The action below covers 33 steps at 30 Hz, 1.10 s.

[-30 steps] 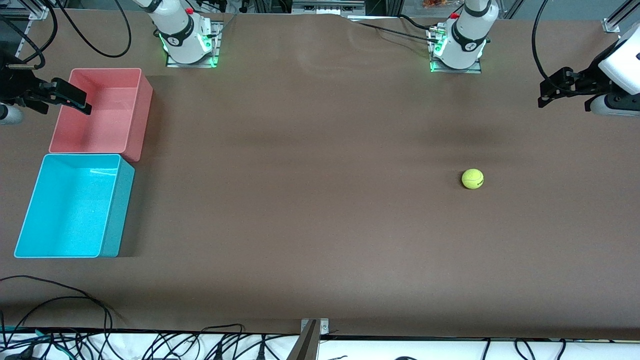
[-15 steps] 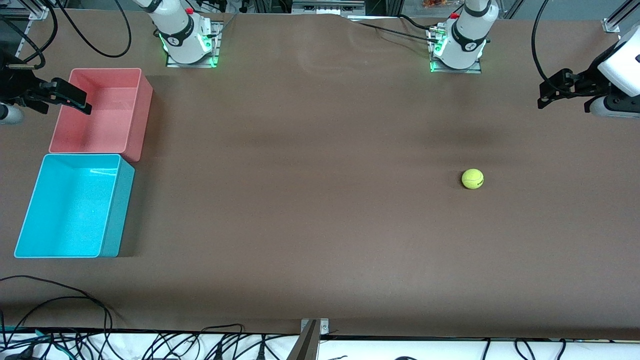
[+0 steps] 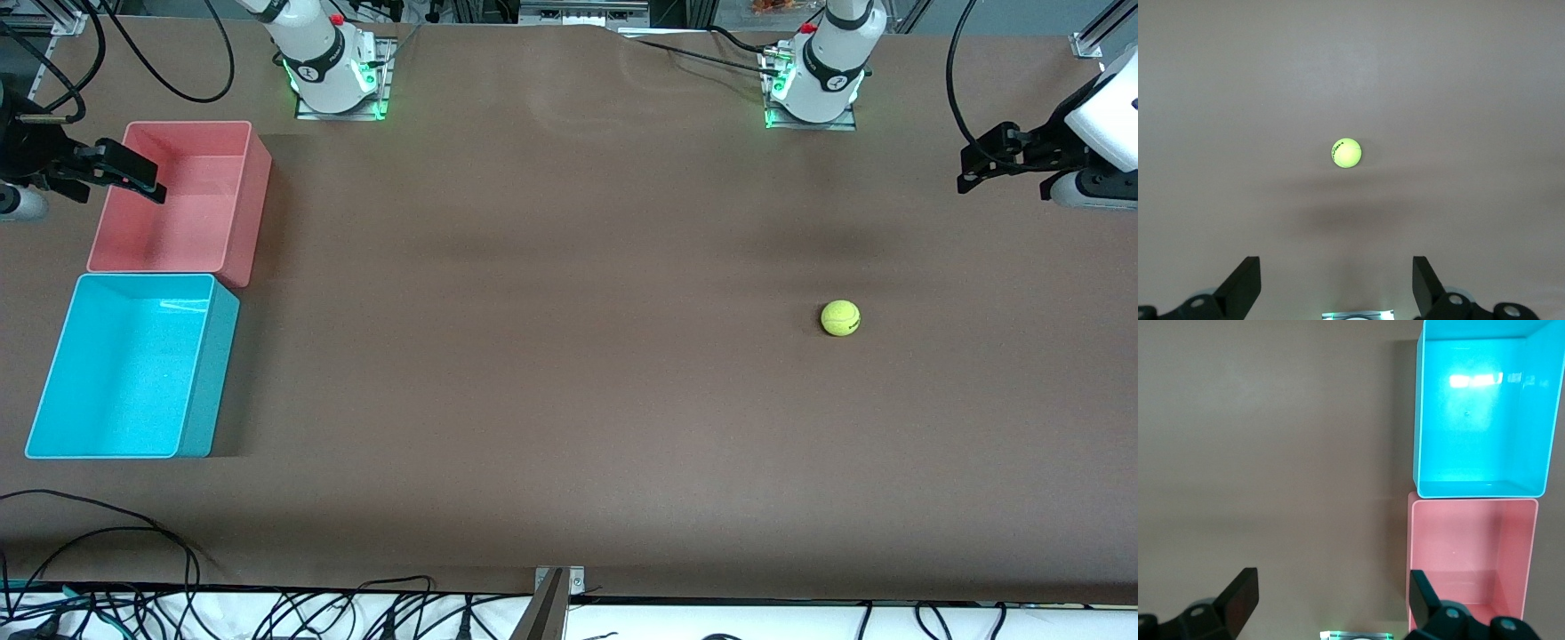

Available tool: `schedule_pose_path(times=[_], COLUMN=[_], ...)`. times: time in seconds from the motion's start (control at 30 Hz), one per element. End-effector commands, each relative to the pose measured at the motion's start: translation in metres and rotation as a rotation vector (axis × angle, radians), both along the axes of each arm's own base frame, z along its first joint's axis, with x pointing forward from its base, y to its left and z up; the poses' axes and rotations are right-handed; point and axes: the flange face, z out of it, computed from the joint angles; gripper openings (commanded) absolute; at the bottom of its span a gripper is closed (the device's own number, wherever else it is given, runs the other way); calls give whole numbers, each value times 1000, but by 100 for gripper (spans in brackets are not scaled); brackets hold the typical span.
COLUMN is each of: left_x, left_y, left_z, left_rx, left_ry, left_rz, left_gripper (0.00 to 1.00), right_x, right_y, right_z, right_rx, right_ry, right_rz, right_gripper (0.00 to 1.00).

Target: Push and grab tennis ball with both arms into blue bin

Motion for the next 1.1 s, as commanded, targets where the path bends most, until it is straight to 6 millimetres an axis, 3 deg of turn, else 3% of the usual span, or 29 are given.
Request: schedule_pose_path(times=[0.0,1.07], left_x=[4,4], left_y=[2,2], left_z=[6,7], left_rx=[11,10], left_ry=[-10,-13], left_rz=[7,9], left_gripper=[100,100], right_x=[1,-1], right_y=[10,11], right_z=[5,5], right_rx=[-8,-9], right_ry=[2,11], right_rz=[15,29], right_gripper=[100,100])
